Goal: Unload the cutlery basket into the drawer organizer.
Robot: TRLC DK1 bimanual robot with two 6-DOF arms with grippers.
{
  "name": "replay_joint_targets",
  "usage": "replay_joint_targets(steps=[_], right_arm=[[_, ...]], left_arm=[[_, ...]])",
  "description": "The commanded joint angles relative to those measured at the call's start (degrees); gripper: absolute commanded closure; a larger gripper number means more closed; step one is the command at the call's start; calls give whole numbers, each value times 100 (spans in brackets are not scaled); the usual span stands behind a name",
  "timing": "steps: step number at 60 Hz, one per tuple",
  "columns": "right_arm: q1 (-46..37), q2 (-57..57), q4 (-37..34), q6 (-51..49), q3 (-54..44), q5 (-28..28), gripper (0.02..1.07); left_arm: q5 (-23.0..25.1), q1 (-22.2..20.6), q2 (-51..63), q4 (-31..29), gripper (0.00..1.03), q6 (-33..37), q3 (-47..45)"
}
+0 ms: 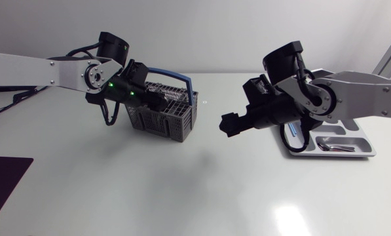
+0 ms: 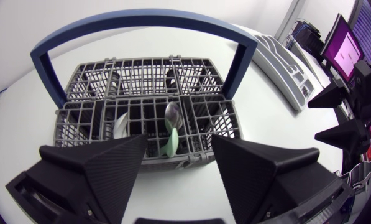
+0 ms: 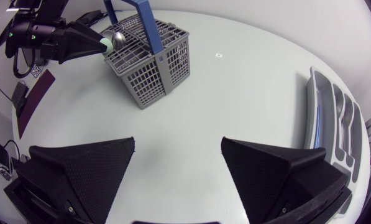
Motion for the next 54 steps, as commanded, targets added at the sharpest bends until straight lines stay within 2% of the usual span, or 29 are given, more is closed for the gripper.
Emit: replay_joint_targets(steps=[1,4,16,24,32,41,51,54], right_arm=[[77,147,102,81,158,49,7],[113,165,102,81,176,76,7],[157,226,120,81,176,111,7],[157,261,172,81,150,102,7],[174,279,181,81,132,102,7],[192,288,181,81,97,128,7],[218,305,199,81,62,181,7],[227,297,199,81,44,199,7]], left_arm=[[-26,-41,24,110,44,-89,-123],[-35,-41,42,145,44,-89,-114],[-35,-50,209,180,61,-89,-70],[-62,-67,288,180,62,-71,-70],[-123,-67,349,189,75,-80,-44],[-158,-67,376,216,80,-80,-70],[-185,-67,349,339,99,-89,-132],[-185,-67,349,339,99,-89,-132]])
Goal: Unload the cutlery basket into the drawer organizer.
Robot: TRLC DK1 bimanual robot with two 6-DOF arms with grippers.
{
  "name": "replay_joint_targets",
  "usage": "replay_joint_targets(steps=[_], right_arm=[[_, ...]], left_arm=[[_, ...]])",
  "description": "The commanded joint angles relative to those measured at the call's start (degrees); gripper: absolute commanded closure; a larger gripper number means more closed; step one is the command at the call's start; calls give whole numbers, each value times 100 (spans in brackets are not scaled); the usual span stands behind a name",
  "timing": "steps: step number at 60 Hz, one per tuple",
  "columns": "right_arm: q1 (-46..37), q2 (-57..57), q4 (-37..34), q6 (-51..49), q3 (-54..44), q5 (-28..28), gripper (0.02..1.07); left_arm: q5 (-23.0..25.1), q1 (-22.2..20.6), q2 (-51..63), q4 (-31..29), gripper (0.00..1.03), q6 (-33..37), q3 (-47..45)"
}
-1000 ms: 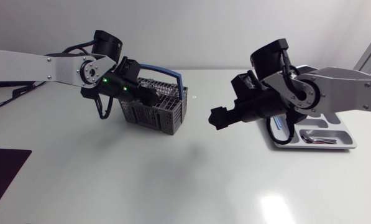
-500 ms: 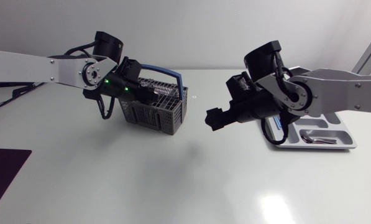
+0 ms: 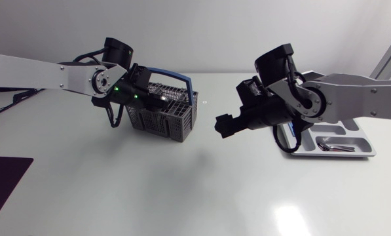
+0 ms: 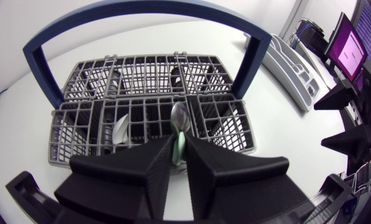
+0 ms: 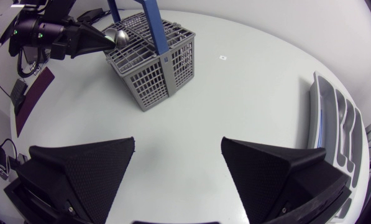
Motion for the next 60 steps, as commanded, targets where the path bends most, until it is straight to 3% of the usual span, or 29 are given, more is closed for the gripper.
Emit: replay_joint_targets(steps=[1,38,60], right_arm=[[48,122,26,81,7,65,7],[109,60,44,72,-55,109,7],[267,-63,149,-183,-151,224,7]], left_arm=[[-36,-37,89,68,99,-87,-132],[-1,104,-614,68,99,-201,-228],[298,209,-1405,24,99,-280,-387]])
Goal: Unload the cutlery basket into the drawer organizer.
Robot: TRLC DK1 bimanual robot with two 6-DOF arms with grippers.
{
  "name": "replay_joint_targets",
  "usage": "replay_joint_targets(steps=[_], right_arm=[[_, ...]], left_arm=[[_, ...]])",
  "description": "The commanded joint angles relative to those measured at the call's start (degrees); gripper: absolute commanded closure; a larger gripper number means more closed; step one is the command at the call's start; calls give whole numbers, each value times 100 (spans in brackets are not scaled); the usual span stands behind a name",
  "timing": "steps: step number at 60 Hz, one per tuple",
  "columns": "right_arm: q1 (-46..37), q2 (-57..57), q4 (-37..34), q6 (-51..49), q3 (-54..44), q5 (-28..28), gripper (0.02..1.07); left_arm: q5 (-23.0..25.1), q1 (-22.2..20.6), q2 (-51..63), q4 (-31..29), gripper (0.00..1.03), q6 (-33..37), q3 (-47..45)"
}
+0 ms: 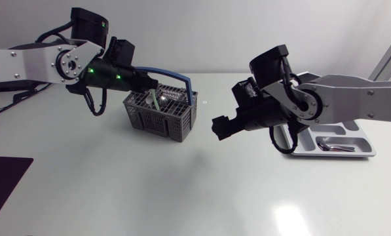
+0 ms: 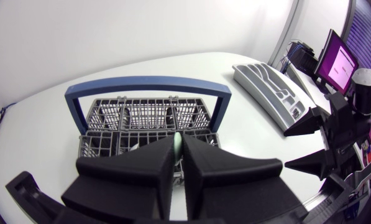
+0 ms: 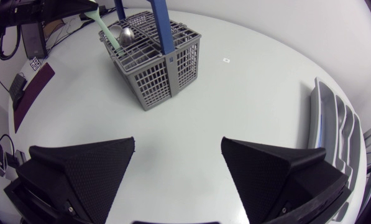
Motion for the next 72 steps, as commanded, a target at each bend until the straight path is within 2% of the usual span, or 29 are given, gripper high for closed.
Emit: replay_joint_targets(steps=[1,16,25,33,37,45,55,72], right_arm=[[75,-80,94,-139,-151,60,7],[119,-151,103,-1106,-63,77,7],[189,-414,86,-1510,-116,16,7],[198,-731,-99,-1668,-125,-564,7],[216,-696,-266,-1730,-37,-661,7],[207,-643,-591,-1756,68,-1426,7],[189,-634,-591,-1862,139,-1979,11],[304,-397,-670,-1870,420,-2691,16]], left_arm=[[42,41,-343,-18,99,-85,-221],[60,-20,-1073,-106,99,-103,-484],[324,-47,-1424,-308,99,-103,-590],[842,-100,-1547,-519,99,-138,-643],[1167,-117,-1547,-598,99,-147,-686],[1853,-143,-1450,-835,99,-138,-678],[2670,-126,-1336,-1178,99,11,-634],[3215,-319,-1266,-1336,99,336,-827]])
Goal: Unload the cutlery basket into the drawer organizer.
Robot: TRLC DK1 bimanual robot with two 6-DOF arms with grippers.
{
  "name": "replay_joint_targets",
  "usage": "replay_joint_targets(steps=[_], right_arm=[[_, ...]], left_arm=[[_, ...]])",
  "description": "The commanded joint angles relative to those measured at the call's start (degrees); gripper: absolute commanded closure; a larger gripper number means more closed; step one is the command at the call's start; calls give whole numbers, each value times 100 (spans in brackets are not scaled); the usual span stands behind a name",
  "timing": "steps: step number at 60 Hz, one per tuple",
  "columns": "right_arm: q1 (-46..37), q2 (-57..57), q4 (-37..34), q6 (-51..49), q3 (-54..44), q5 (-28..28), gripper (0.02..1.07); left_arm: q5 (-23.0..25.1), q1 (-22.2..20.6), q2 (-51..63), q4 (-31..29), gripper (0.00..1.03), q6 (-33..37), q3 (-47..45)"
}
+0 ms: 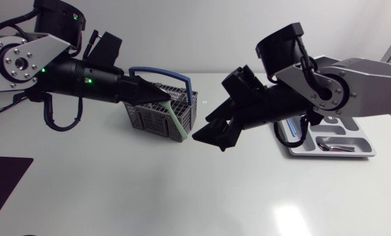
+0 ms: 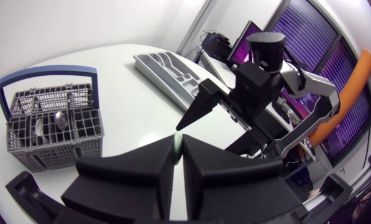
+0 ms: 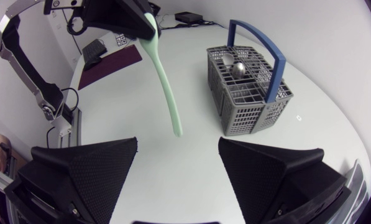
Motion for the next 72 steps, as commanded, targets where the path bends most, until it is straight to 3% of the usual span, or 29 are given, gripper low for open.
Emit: replay_joint_targets(steps=[1,8,23,41,52,64,69,72], right_arm=[[83,172,-69,-89,158,-112,16],[171,224,-95,-115,228,-191,17],[390,312,-104,-168,281,-332,32],[443,303,80,-168,184,-332,84],[514,295,89,-186,123,-323,100],[566,259,89,-151,52,-244,101],[566,251,80,-133,26,-174,101],[566,251,45,-124,8,-139,101]], left_arm=[[182,-140,155,-93,99,216,-178],[261,-334,208,-198,99,287,-169],[366,-588,357,-374,99,269,7],[445,-615,410,-418,99,251,86],[445,-703,427,-409,99,225,103],[445,-668,410,-409,97,164,130],[445,-615,375,-409,90,128,165],[445,-571,366,-409,76,85,209]])
